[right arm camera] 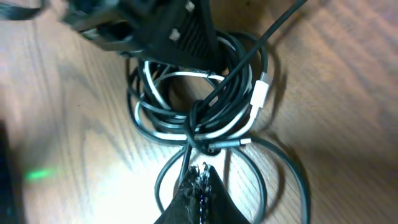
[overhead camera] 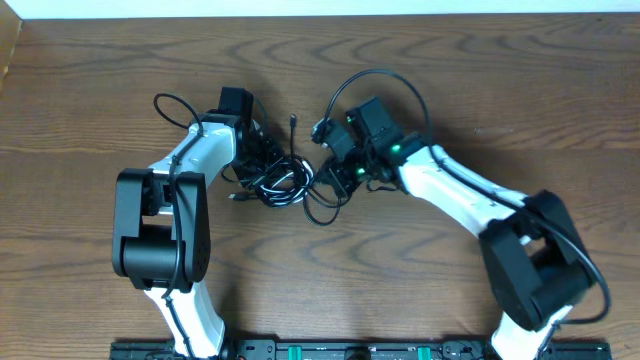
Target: Untangle cables
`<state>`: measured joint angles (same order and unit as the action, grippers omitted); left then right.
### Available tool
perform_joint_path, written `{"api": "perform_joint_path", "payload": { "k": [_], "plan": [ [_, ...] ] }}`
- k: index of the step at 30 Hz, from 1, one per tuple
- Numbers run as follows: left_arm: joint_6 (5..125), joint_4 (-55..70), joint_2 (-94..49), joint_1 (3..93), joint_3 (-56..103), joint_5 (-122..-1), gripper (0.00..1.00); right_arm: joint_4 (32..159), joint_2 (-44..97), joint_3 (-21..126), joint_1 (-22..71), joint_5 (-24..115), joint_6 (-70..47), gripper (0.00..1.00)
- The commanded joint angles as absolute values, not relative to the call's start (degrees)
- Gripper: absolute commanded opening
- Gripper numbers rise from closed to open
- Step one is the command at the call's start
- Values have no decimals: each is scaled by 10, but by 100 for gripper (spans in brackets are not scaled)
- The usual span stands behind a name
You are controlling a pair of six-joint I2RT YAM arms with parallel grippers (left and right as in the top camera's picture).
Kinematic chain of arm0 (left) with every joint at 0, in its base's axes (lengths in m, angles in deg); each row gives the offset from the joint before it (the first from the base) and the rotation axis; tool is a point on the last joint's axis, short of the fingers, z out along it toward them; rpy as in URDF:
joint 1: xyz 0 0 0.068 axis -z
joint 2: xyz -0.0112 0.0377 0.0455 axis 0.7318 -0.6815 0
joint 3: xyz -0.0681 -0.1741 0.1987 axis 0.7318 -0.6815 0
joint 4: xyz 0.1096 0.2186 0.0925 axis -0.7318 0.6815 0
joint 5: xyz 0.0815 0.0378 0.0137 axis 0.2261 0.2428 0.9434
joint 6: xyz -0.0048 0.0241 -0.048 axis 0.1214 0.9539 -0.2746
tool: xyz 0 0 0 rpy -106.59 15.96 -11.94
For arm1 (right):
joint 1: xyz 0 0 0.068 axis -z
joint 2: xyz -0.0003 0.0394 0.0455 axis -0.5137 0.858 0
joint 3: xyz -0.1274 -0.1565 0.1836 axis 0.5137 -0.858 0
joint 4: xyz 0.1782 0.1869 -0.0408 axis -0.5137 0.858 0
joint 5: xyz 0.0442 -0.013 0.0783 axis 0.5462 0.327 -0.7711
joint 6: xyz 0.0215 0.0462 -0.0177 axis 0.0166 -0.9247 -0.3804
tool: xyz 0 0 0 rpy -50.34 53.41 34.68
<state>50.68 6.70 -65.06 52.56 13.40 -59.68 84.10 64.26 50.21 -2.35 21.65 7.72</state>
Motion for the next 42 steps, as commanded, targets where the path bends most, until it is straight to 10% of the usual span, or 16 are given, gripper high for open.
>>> {"api": "perform_joint_path", "payload": {
  "k": [1, 11, 42],
  "plan": [
    [499, 72, -688, 520, 111, -495, 8, 857, 626, 504, -30, 202, 173, 1],
    [499, 73, -688, 520, 111, -495, 8, 860, 629, 504, -103, 394, 450, 39],
    [497, 73, -688, 520, 111, -499, 8, 818, 696, 504, -122, 366, 538, 36]
  ]
}}
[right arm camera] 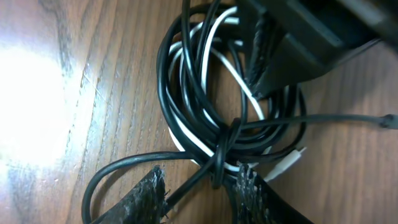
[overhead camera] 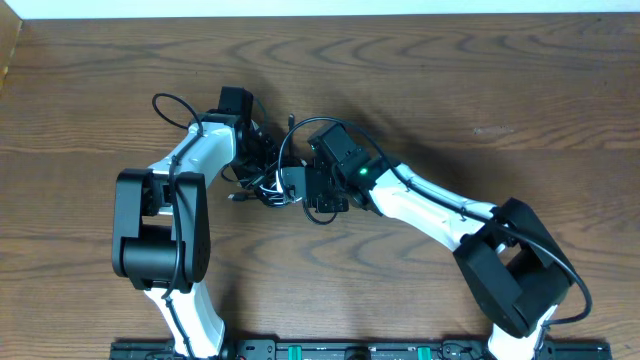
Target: Untangle cables
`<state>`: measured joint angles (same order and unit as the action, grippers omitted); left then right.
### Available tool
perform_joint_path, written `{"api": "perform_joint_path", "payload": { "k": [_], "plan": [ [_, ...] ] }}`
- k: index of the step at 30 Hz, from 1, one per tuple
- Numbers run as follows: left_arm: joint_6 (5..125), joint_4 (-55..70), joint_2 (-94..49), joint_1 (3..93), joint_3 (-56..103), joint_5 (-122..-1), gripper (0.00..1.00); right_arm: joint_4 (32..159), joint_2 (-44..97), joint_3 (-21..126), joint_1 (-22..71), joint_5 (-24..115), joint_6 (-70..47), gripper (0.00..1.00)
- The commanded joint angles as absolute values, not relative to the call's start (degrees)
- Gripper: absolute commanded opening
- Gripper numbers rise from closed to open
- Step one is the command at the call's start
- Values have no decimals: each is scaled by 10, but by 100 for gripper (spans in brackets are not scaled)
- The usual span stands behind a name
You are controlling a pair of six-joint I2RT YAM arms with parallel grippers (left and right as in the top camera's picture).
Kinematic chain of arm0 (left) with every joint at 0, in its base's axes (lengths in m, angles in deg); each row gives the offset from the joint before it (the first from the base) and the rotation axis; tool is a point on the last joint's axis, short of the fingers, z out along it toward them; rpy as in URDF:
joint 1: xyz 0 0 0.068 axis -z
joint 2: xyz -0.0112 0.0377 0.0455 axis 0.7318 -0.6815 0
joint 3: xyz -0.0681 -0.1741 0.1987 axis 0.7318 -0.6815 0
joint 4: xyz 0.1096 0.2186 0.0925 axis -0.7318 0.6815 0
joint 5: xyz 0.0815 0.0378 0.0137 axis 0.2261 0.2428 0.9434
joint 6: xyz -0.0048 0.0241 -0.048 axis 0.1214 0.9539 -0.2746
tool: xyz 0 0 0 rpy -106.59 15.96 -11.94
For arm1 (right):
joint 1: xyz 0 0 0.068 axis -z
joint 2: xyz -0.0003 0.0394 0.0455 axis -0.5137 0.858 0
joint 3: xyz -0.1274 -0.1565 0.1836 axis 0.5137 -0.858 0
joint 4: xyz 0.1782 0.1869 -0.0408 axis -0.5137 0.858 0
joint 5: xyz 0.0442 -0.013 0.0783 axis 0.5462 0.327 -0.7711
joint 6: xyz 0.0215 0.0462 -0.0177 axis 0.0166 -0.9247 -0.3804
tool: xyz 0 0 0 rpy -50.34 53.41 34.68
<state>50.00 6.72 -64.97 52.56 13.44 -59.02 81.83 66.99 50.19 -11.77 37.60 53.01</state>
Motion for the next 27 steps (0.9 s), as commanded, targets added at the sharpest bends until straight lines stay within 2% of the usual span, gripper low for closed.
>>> {"api": "perform_joint_path", "payload": {
  "k": [1, 13, 22, 27],
  "plan": [
    [497, 73, -688, 520, 111, -499, 8, 818, 700, 504, -122, 366, 538, 37],
    [497, 73, -688, 520, 111, -499, 8, 800, 672, 506, -123, 318, 550, 36],
    [497, 72, -688, 520, 111, -499, 8, 786, 665, 506, -99, 324, 550, 44],
    [497, 72, -688, 520, 111, -499, 8, 797, 667, 505, -87, 343, 551, 42]
  ]
}}
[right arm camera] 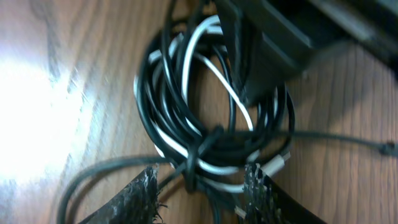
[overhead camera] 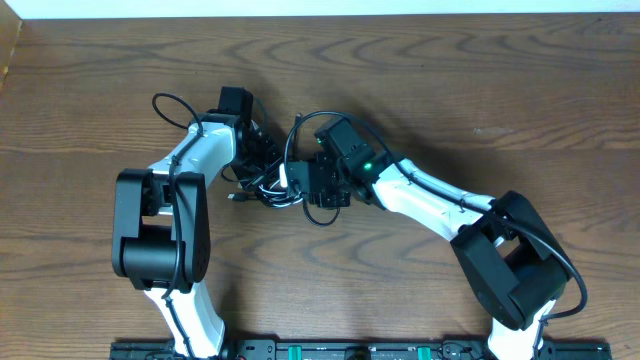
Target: Untangle cables
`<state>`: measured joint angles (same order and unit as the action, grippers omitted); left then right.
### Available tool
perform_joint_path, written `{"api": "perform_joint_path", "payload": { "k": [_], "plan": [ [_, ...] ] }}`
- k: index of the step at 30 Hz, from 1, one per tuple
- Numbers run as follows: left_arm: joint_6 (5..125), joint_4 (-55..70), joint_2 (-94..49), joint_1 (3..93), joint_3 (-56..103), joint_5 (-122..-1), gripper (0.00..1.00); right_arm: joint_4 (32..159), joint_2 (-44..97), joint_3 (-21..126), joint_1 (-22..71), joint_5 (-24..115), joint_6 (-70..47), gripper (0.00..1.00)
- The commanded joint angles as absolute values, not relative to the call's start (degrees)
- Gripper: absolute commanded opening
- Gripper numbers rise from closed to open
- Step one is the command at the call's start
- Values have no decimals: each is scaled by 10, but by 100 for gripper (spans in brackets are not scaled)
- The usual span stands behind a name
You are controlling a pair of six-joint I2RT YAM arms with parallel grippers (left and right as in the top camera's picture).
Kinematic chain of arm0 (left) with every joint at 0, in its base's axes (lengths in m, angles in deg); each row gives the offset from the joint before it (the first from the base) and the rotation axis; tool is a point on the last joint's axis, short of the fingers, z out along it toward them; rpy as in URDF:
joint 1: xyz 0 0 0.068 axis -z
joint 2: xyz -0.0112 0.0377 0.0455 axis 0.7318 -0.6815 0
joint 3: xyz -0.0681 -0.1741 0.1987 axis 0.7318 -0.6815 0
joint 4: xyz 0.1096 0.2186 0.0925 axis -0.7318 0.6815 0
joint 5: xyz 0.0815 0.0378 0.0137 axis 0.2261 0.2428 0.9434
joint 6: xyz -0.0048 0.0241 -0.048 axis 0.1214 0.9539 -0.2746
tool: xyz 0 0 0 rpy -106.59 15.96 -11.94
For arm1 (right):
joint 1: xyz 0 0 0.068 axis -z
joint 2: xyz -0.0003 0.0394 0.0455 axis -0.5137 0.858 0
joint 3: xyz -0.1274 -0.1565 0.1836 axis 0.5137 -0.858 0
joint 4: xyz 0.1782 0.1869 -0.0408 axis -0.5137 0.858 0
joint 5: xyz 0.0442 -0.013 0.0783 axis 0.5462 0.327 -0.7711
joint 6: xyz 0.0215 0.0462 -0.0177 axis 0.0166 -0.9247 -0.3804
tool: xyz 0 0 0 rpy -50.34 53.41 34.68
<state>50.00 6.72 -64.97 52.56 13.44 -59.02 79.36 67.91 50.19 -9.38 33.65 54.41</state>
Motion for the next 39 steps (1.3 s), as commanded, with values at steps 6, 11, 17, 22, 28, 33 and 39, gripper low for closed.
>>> {"api": "perform_joint_path", "payload": {
  "k": [6, 11, 17, 22, 28, 33, 39],
  "plan": [
    [497, 72, -688, 520, 111, -499, 8, 803, 669, 504, -86, 345, 553, 39],
    [497, 72, -688, 520, 111, -499, 8, 803, 679, 504, -93, 341, 560, 37],
    [497, 72, -688, 520, 111, -499, 8, 800, 703, 504, -94, 341, 578, 36],
    [497, 72, -688, 520, 111, -499, 8, 795, 705, 504, -108, 340, 578, 36],
    [497, 72, -688, 520, 111, -499, 8, 794, 707, 504, -123, 339, 579, 36],
    [497, 73, -688, 520, 111, -500, 8, 791, 721, 504, -123, 339, 578, 35],
    [497, 72, -688, 520, 111, -500, 8, 787, 738, 504, -123, 332, 578, 36]
  ]
}}
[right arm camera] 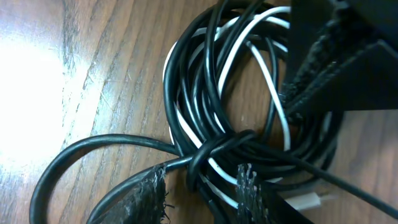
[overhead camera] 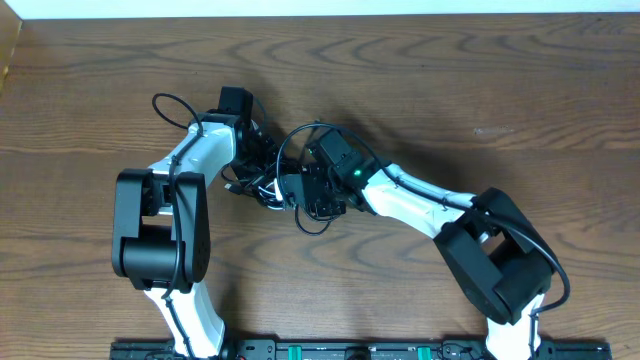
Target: Untangle cables
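Observation:
A tangle of black and white cables (overhead camera: 268,183) lies on the wooden table (overhead camera: 480,80) between the two arms. In the right wrist view the coil (right arm camera: 205,81) shows a black strand wound round the others as a knot (right arm camera: 200,158). My right gripper (right arm camera: 200,191) is open, its frayed fingertips (right arm camera: 152,193) on either side of that knot. My left gripper (overhead camera: 256,158) sits on the far side of the coil. It shows as a dark wedge (right arm camera: 336,62) with its fingers together on the strands.
A white plug (right arm camera: 308,200) lies at the coil's lower right. One black strand (right arm camera: 74,158) loops out leftward over bare wood. A black loop (overhead camera: 300,135) arches above the right wrist (overhead camera: 335,165). A black rail (overhead camera: 350,350) lines the near table edge.
My right gripper has moved a little further left and closer to the coil. The knot is now larger in view and deeper between its open fingers. The left arm has not moved.
First my right gripper was shut, to the right of the tangle, while the left sat on the coil. Then it stood open at the coil's near edge with the knot between its fingers. It has stayed open there, and now sits closer round the knot.

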`<state>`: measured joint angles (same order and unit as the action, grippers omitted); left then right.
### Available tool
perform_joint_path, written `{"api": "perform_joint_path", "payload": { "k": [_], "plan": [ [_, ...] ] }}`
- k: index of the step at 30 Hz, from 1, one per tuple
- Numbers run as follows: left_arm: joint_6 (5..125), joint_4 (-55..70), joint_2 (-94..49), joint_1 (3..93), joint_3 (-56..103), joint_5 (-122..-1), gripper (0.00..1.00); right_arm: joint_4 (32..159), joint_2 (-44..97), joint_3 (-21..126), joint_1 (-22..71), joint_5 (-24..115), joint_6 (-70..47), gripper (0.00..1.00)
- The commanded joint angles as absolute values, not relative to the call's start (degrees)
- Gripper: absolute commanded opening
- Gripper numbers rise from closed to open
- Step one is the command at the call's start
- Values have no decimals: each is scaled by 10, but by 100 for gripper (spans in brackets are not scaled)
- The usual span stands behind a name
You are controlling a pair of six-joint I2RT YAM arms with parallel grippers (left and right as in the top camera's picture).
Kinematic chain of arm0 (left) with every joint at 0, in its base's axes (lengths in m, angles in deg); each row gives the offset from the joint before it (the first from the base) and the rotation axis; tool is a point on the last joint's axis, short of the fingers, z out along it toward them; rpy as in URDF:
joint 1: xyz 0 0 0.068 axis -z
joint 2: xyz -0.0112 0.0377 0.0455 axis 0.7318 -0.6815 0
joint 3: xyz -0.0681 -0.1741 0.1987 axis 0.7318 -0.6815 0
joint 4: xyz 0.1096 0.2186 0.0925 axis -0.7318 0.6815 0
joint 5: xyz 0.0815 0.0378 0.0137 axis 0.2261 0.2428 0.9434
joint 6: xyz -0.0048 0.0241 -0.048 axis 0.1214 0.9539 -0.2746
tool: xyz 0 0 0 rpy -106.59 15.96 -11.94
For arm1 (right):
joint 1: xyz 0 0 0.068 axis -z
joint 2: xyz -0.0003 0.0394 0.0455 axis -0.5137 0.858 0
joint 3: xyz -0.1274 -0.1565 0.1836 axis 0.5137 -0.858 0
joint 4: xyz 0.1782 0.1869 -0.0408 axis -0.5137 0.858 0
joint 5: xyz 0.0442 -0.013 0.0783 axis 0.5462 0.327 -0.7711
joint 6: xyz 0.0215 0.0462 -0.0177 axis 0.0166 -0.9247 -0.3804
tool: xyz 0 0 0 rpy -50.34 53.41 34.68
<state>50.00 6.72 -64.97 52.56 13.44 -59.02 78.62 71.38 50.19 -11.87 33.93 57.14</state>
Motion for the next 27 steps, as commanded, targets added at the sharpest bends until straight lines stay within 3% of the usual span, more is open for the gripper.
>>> {"api": "perform_joint_path", "payload": {
  "k": [1, 8, 14, 27],
  "plan": [
    [497, 72, -688, 520, 111, -500, 8, 786, 740, 504, -123, 332, 578, 36],
    [497, 73, -688, 520, 111, -500, 8, 768, 744, 504, -123, 332, 573, 43],
    [497, 73, -688, 520, 111, -500, 8, 758, 743, 505, -123, 332, 569, 36],
    [497, 73, -688, 520, 111, -500, 8, 749, 719, 505, -127, 302, 558, 41]
  ]
}}
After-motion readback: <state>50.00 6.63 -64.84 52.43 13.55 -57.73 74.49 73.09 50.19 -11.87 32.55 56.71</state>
